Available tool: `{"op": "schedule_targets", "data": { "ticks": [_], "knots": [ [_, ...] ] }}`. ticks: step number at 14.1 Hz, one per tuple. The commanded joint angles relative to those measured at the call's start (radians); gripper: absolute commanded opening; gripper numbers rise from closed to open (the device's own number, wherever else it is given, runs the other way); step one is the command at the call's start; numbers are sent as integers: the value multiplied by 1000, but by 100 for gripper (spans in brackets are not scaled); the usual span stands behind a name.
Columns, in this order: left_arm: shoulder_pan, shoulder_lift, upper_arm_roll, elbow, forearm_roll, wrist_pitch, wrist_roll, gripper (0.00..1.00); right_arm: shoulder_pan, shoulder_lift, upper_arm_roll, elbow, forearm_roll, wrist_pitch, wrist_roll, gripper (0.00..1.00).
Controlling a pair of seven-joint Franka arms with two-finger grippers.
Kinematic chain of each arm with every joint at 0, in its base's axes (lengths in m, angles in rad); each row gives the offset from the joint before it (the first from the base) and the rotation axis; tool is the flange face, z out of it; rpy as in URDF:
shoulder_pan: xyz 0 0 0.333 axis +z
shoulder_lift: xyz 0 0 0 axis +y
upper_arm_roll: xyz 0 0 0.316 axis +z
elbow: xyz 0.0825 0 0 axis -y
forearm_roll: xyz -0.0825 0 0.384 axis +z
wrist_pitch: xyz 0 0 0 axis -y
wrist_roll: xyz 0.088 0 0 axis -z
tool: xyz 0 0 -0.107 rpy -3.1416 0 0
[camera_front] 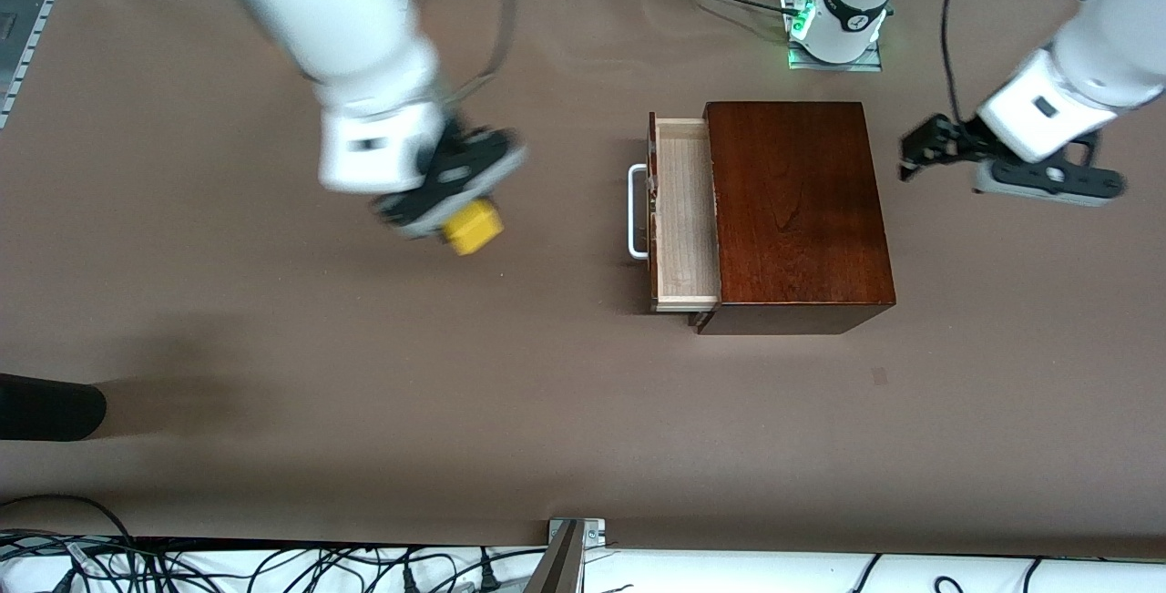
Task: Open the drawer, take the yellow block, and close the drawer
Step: 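Lift the yellow cube out with the right gripper, moving it away, then lower the cube with the right gripper while the left gripper pushes the drawer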
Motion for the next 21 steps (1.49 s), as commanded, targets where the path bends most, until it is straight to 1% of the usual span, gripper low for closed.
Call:
{"op": "schedule_targets", "data": {
  "ticks": [1, 3, 4, 5, 6, 7, 8, 10, 11, 12, 13, 14, 15, 16, 17, 18, 19, 21],
  "knots": [
    [-19, 32, -70, 33, -23, -36, 138, 100, -115, -153, 15, -228, 20, -1, -28, 0],
    [-24, 67, -120, 38, -25, -40, 322, 100, -212, -183, 15, -294, 12, 1, -89, 0],
    [-25, 90, -145, 45, -23, -40, 420, 100, -245, -189, 9, -317, 12, -1, -132, 0],
    [-27, 124, -182, 64, -23, -41, 500, 100, -258, -195, -12, -360, 11, 1, -135, 0],
    [-28, 150, -226, 76, -23, -40, 513, 100, -261, -197, -38, -403, 5, 10, -133, 0],
    [-44, 176, -280, 108, -23, -40, 483, 100, -272, -194, -57, -446, -5, 22, -123, 0],
    [-68, 211, -315, 143, -23, -41, 455, 100, -282, -194, -63, -490, -9, 50, -103, 0],
    [-114, 288, -325, 188, -31, -38, 444, 100, -284, -183, -80, -582, -17, 119, -37, 0],
    [-119, 332, -325, 208, -42, -38, 463, 100, -284, -171, -80, -625, -17, 146, 6, 0],
    [-130, 386, -329, 235, -45, -32, 487, 100, -284, -148, -80, -655, -17, 188, 47, 0],
    [-160, 451, -334, 289, -42, -21, 554, 100, -284, -120, -80, -682, -17, 243, 87, 0],
    [-198, 511, -332, 338, -36, 8, 619, 100, -284, -99, -78, -711, -15, 295, 118, 0],
    [-228, 558, -331, 361, -31, 54, 647, 100, -284, -80, -78, -735, -14, 336, 135, 0],
    [-254, 581, -329, 360, -28, 124, 651, 100, -284, -63, -78, -753, -8, 370, 135, 0],
    [-278, 602, -329, 352, 4, 199, 656, 100, -284, -50, -78, -776, -6, 412, 146, 0],
    [-309, 627, -331, 352, 53, 244, 665, 100, -284, -34, -78, -803, -5, 459, 176, 0],
    [-339, 654, -331, 352, 111, 266, 668, 100, -286, -13, -78, -833, -5, 520, 186, 0],
    [-380, 679, -331, 348, 226, 273, 668, 100, -284, 39, -78, -853, -3, 614, 195, 0]
  ]
}}
